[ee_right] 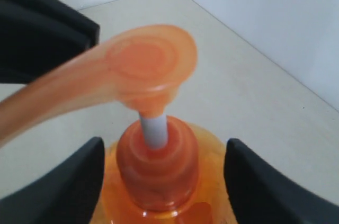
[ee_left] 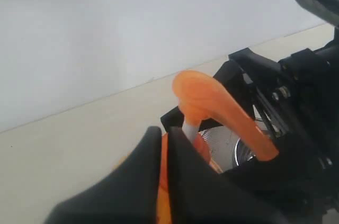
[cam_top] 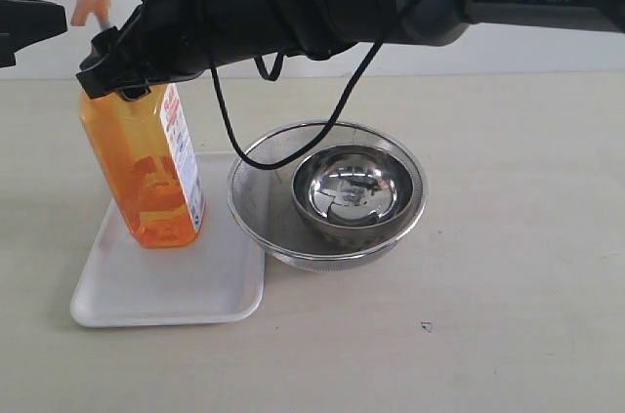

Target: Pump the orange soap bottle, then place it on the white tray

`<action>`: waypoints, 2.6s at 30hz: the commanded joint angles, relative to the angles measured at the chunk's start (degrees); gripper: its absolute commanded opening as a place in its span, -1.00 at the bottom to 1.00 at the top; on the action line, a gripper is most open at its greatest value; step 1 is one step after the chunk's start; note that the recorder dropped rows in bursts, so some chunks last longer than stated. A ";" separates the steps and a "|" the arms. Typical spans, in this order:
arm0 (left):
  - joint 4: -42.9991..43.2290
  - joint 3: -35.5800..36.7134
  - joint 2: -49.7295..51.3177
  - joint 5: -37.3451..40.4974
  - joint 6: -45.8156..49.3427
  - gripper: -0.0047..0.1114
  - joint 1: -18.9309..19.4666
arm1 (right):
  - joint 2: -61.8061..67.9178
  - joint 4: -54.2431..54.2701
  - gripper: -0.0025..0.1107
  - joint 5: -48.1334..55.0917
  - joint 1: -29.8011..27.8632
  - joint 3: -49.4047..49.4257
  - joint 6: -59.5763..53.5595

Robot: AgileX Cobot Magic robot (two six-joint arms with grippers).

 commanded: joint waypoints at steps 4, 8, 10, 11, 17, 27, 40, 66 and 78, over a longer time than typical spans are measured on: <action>0.02 -0.21 -0.59 0.15 -0.48 -0.84 -0.50 | -0.09 0.19 0.23 0.04 0.03 -0.30 0.17; 0.02 -0.21 -0.59 0.15 -0.61 -0.84 -0.50 | -0.09 -0.14 0.23 -0.08 0.03 -0.30 0.17; 0.02 -0.21 -0.59 0.15 -0.61 -0.84 -0.50 | -0.21 -0.29 0.23 0.06 0.03 -0.30 0.17; 0.02 -0.21 -0.59 0.15 -0.61 -0.84 -0.50 | -0.51 -0.37 0.23 0.06 0.03 -0.30 0.17; 0.28 -0.21 -0.81 -0.32 -1.56 -0.84 1.87 | -2.66 -7.58 0.23 0.25 0.03 -0.30 2.95; 0.42 -0.21 -3.69 -2.79 -3.49 -0.84 7.24 | -4.64 -34.56 0.23 6.10 -0.08 -0.18 25.21; 2.34 -0.21 -3.67 -2.68 -4.48 -0.84 7.65 | -12.68 -59.77 0.23 18.71 -0.08 -0.18 43.17; 3.00 -0.21 -3.67 -2.77 -4.48 -0.84 7.65 | -17.48 -83.02 -0.96 38.00 -11.39 -0.18 63.31; 3.00 -0.21 -3.67 -2.77 -4.48 -0.84 7.65 | -17.48 -83.23 -0.96 35.99 -11.39 -0.18 63.58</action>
